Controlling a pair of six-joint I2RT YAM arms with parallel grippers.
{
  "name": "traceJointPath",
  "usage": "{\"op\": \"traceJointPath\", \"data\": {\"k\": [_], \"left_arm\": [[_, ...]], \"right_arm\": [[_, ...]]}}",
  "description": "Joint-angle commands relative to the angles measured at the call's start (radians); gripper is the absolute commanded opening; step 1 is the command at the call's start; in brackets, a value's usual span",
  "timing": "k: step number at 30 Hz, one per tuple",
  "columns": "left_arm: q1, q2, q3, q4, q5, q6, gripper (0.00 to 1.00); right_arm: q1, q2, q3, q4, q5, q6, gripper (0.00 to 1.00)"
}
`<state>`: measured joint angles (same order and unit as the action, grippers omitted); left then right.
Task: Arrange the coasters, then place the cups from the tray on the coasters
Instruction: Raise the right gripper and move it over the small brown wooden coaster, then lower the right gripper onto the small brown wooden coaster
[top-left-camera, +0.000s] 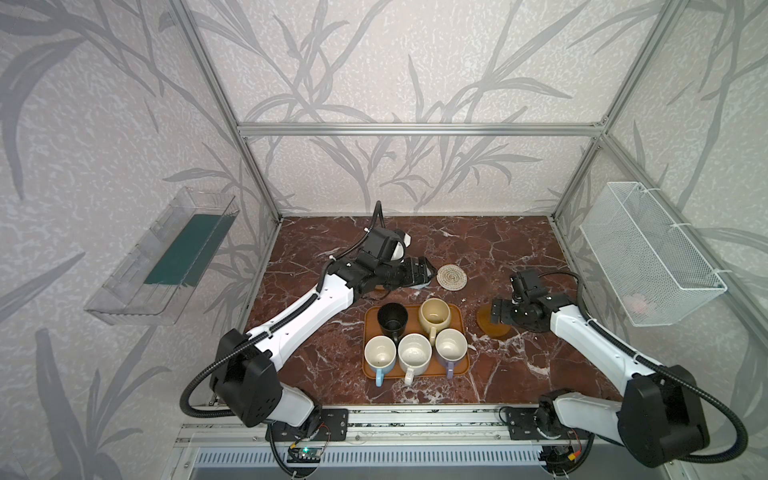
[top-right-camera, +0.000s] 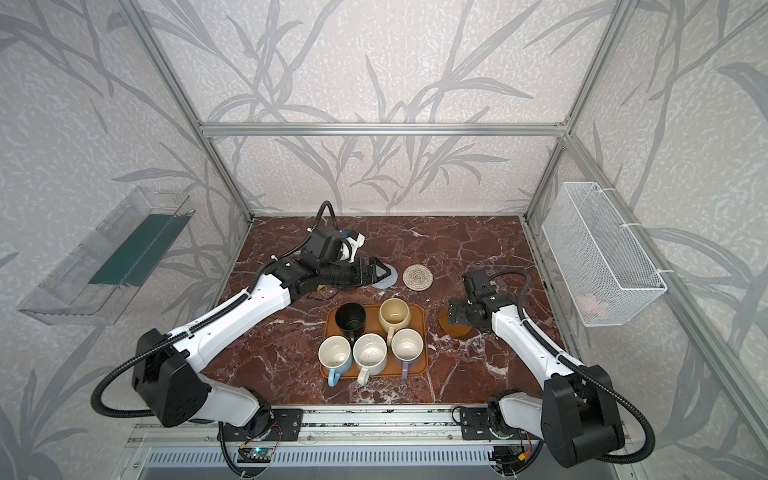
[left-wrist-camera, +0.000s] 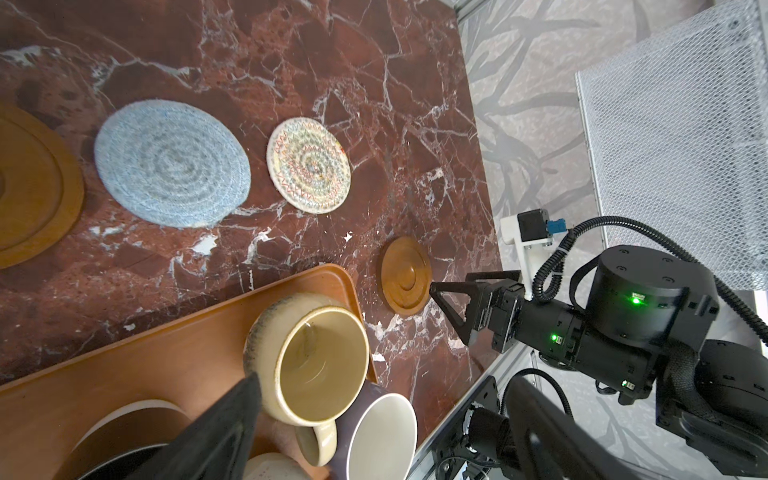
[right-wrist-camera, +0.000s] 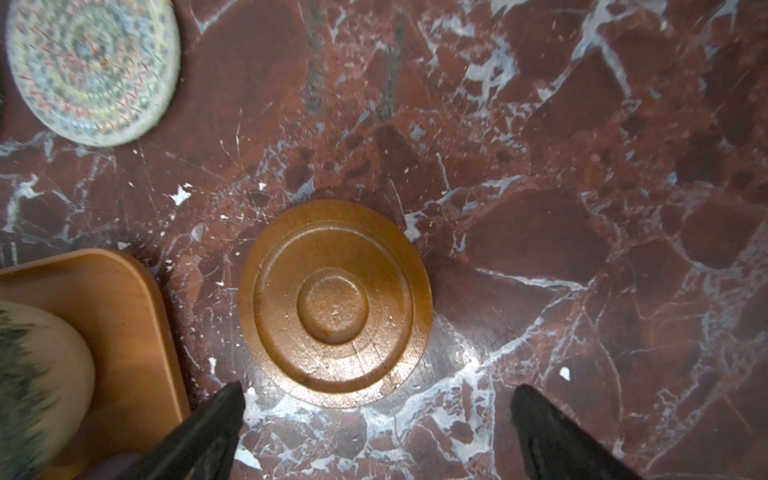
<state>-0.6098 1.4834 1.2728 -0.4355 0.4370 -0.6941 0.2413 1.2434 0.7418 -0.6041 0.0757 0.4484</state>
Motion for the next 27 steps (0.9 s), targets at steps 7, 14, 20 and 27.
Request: {"op": "traceJointPath", "data": {"k": [7,14,20,27], "left_arm": [[-0.018,0.031,0.034,-0.051,-0.023,0.047,0.94],[-0.019,0.042,0.082,-0.133,-0.055,0.110,0.94],[-0.018,0.048,0.074,-0.115,-0.039,0.097,0.94],[-0.018,0.041,0.057,-0.106,-0.034,0.090,0.94]], "right_arm": [[-0.059,0.095,-0.005,0.038,-0.034,-0.003,0.79],[-0.060,0.153,0.014,0.051,-0.042,0.001,0.70],[-0.060,0.209,0.028,0.076,-0.022,0.002,0.67],[-0.060,0.260,0.022,0.095,-0.016,0.019,0.62]]}}
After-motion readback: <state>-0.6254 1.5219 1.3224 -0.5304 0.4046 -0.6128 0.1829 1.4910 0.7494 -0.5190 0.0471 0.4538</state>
